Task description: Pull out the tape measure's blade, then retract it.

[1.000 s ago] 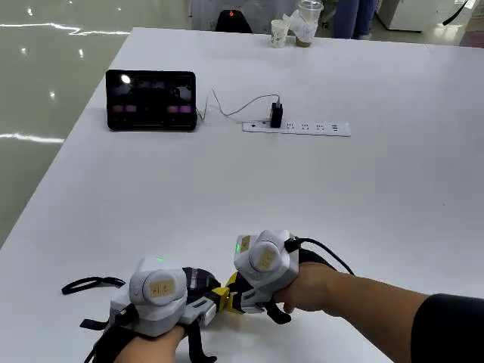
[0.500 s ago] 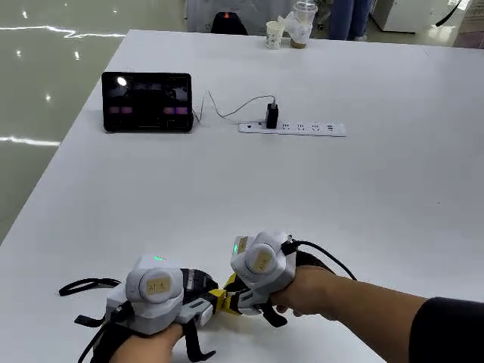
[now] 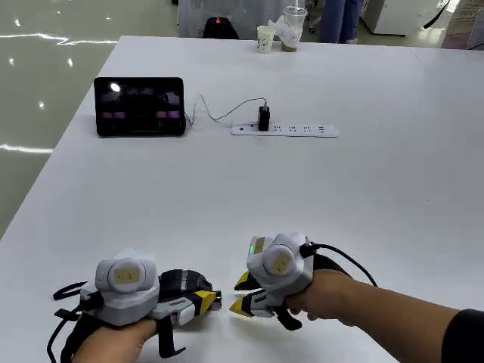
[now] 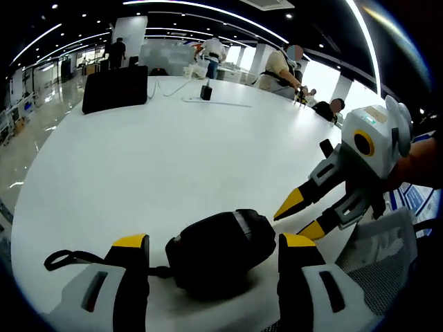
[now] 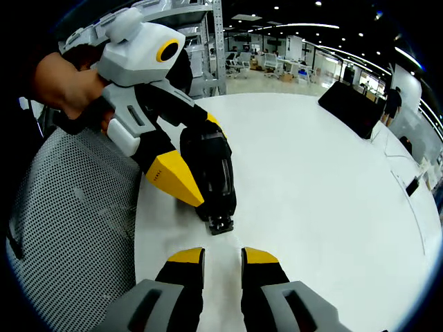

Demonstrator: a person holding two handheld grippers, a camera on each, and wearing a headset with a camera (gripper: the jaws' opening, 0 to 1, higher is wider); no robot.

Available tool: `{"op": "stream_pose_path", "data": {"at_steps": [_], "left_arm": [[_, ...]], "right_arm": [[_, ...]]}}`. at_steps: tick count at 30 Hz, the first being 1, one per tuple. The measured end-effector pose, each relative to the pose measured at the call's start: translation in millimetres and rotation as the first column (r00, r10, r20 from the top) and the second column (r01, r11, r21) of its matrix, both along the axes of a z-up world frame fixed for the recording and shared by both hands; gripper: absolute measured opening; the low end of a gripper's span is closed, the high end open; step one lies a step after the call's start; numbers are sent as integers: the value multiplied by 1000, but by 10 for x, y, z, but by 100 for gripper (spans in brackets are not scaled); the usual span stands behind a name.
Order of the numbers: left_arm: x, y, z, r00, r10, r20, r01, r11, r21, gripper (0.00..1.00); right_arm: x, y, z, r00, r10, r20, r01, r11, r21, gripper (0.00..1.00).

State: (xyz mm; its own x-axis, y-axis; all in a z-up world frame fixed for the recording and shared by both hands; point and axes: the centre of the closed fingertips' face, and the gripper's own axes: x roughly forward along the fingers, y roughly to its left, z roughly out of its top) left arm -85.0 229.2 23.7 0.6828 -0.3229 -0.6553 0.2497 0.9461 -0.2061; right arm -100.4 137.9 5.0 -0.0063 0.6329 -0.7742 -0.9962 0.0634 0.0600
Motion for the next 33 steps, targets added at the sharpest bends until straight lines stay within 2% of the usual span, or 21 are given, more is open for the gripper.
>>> {"op": "stream_pose_path", "data": {"at_steps": [3,4,5,11,14,16,19,22,26,27,28,29,30,31,33], "left_arm": [[-5,-14,15,999,-35,0,35,999,-12,74],[-13,-71,50,998,-57,6,57,997,-54,73],[-15,-39,56,998,-58,5,58,997,-56,74],[-89,28,112,990,-144,1,144,989,-30,80],[-112,95,92,983,-184,2,184,983,-1,85],[-140,139,87,979,-204,-4,204,979,10,89],[-161,177,137,975,-224,5,224,975,3,93],[-149,232,159,973,-228,20,228,974,-7,99],[-167,258,189,969,-248,25,248,968,-23,99],[-176,248,220,963,-267,37,268,963,-27,99],[-193,249,232,961,-275,35,276,961,-30,99],[-215,267,248,957,-288,32,289,957,-16,99],[-221,305,262,958,-284,32,284,959,2,99],[-224,336,284,957,-288,40,288,958,12,99],[-238,376,313,956,-290,49,290,957,10,99]], "right_arm": [[-10,-86,66,1000,-14,8,14,1000,16,19],[-7,-115,83,1000,-20,10,20,1000,20,19],[0,-158,99,999,-31,12,30,999,24,20],[53,-489,271,996,-88,33,87,995,49,23],[99,-642,316,991,-130,37,128,990,55,25],[133,-752,360,986,-160,42,157,986,62,26],[174,-941,390,972,-234,26,232,971,61,29],[186,-1099,399,963,-267,23,266,962,63,31],[190,-1295,415,954,-299,26,297,953,61,34],[203,-1357,424,950,-312,27,310,948,66,35],[212,-1395,436,947,-322,26,319,945,71,36],[226,-1451,456,941,-338,25,335,939,81,36],[232,-1497,467,937,-349,26,346,935,82,37],[234,-1558,478,932,-362,27,359,930,82,38],[222,-1631,501,928,-372,26,369,925,87,40]]}}
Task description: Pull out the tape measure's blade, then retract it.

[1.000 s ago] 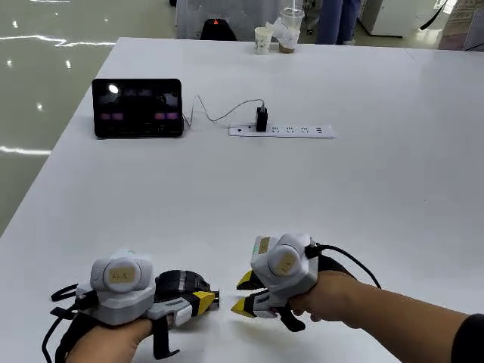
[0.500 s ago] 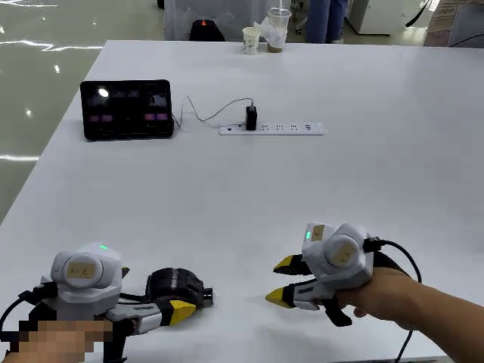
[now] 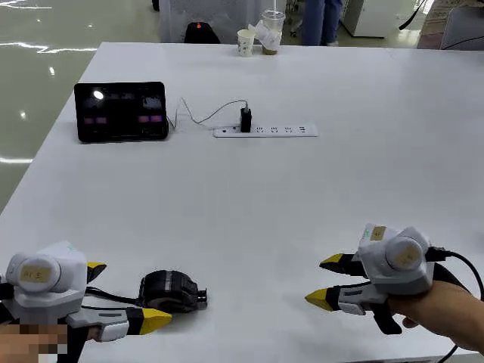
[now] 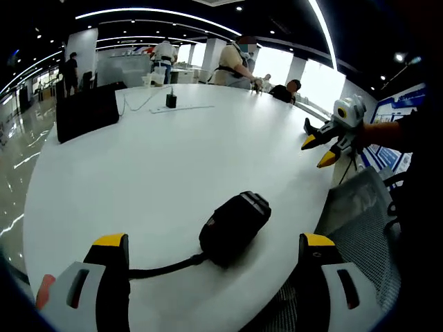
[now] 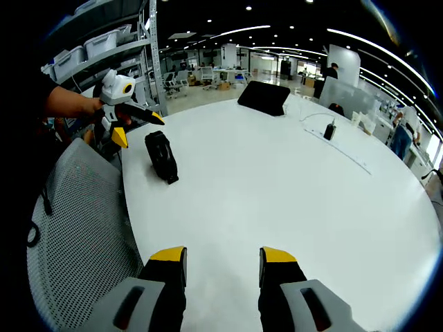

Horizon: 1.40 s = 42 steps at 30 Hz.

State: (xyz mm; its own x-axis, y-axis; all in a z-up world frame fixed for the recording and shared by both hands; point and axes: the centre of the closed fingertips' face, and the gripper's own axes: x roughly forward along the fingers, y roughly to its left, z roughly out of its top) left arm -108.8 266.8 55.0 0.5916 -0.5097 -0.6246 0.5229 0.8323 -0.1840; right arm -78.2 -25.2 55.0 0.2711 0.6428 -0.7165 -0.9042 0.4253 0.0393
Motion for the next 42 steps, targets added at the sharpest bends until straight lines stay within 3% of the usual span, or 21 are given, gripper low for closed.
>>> {"op": "stream_pose_path", "data": {"at_steps": [3,5,7,10,12,14,17,25,28,36,42], "left_arm": [[-26,70,46,1000,2,-1,-2,1000,-11,99],[-38,139,64,1000,-10,13,10,1000,18,99],[-76,197,69,1000,-19,2,19,999,36,99],[-159,242,76,998,-28,-48,29,999,18,98],[-185,286,86,998,-42,-40,43,998,41,94],[-219,298,84,997,-56,-56,58,998,31,93],[-235,323,85,996,-74,-54,76,996,38,98],[-243,439,101,996,-61,-67,62,998,28,99],[-241,467,92,996,-54,-66,56,998,34,99],[-248,519,63,996,-55,-71,58,997,43,99],[-248,565,45,996,-53,-75,57,997,53,99]], "right_arm": [[-35,-112,26,1000,-9,-3,9,1000,13,43],[-60,-187,33,1000,-11,-2,11,1000,14,47],[-73,-265,37,1000,-13,-1,13,1000,12,51],[-77,-370,41,1000,-14,1,14,1000,11,57],[-76,-451,48,1000,-20,4,20,1000,19,60],[-58,-540,43,999,-43,3,43,998,35,62],[-43,-648,31,997,-73,-1,73,996,45,69],[-90,-942,-52,995,-99,-17,99,995,1,85],[-88,-1013,-58,992,-121,-33,121,993,-3,99],[-66,-1162,48,991,-134,-23,134,991,-7,99],[-155,-1226,10,992,-125,-28,124,992,-29,99]]}}
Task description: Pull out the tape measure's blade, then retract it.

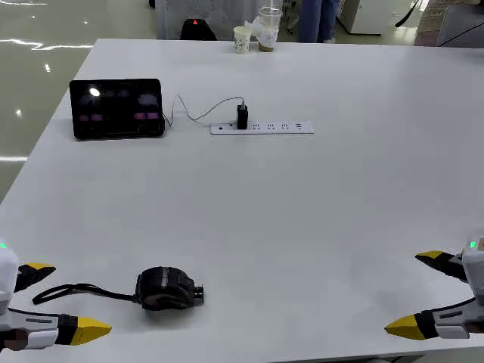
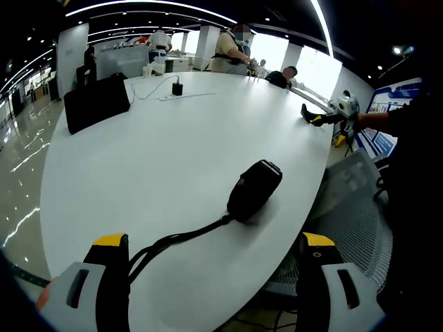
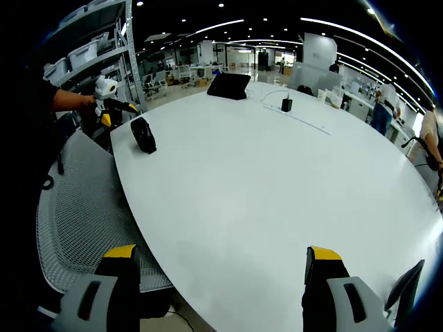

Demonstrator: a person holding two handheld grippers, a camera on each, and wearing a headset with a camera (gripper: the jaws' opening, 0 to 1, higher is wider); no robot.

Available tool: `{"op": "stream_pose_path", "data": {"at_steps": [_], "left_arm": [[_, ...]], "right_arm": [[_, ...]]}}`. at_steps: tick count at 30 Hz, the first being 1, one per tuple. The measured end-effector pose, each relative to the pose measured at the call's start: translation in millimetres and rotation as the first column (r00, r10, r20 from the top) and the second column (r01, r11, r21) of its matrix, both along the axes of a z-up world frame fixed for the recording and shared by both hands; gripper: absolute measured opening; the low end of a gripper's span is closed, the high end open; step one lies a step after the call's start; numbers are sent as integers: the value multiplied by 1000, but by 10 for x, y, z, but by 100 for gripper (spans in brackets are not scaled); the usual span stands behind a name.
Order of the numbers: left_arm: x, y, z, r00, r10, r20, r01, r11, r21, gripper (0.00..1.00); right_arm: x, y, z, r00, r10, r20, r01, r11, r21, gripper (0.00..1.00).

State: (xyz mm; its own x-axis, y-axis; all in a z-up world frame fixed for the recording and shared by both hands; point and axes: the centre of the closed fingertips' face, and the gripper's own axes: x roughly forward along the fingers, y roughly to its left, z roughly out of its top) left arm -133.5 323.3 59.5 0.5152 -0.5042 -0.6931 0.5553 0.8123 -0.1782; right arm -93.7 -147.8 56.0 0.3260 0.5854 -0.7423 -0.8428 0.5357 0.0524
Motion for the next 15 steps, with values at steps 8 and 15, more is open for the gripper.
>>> {"op": "stream_pose_path", "data": {"at_steps": [8,15], "left_arm": [[15,5,3,1000,4,5,-4,1000,-1,99],[16,-9,29,1000,-3,9,3,1000,4,99]], "right_arm": [[-32,-16,-43,1000,4,-8,-4,1000,-7,99],[-4,0,-15,1000,8,-2,-8,1000,-6,99]]}}
